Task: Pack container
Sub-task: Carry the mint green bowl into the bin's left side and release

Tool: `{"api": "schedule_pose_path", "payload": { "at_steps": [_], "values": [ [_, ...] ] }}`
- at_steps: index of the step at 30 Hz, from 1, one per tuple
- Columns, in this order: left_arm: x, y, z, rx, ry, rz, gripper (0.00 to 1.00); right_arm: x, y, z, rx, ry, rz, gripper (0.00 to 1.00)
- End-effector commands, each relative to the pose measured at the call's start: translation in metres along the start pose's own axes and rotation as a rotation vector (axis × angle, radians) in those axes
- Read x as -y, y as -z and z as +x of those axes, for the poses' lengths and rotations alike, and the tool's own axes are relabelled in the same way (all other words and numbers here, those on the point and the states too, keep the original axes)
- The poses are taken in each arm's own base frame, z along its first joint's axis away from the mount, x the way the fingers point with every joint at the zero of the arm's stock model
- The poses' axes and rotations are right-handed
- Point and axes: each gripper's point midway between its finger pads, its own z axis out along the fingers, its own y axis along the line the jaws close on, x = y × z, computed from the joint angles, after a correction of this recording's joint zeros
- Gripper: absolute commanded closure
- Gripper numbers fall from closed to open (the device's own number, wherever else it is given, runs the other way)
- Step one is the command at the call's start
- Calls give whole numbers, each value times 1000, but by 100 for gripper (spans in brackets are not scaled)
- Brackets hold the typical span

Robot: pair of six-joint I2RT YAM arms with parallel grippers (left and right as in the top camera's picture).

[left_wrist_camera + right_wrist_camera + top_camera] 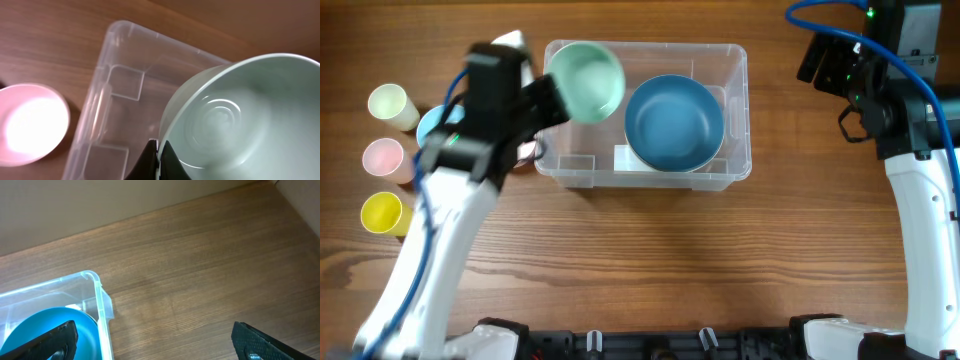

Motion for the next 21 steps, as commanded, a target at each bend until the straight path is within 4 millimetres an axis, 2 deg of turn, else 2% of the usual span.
{"api": "schedule_pose_path", "payload": {
  "at_steps": [1,4,9,16,17,21],
  "values": [
    [-10,-53,9,-57,-21,-72,96,1,-1,-4,9,-6,12,0],
    [-16,-89,23,-107,-27,-100,96,1,-1,-4,9,-6,12,0],
    [-21,-121,27,-106,-28,-112,96,1,-1,-4,9,-6,12,0],
    [-27,-127,18,-58,-33,-149,96,1,-1,-4,9,-6,12,0],
    [-27,-127,19,-62,-33,-151,93,1,-1,-4,9,-6,12,0],
    [-28,-126,20,-67,-33,-153,57,1,-1,-4,9,-6,12,0]
  ]
}}
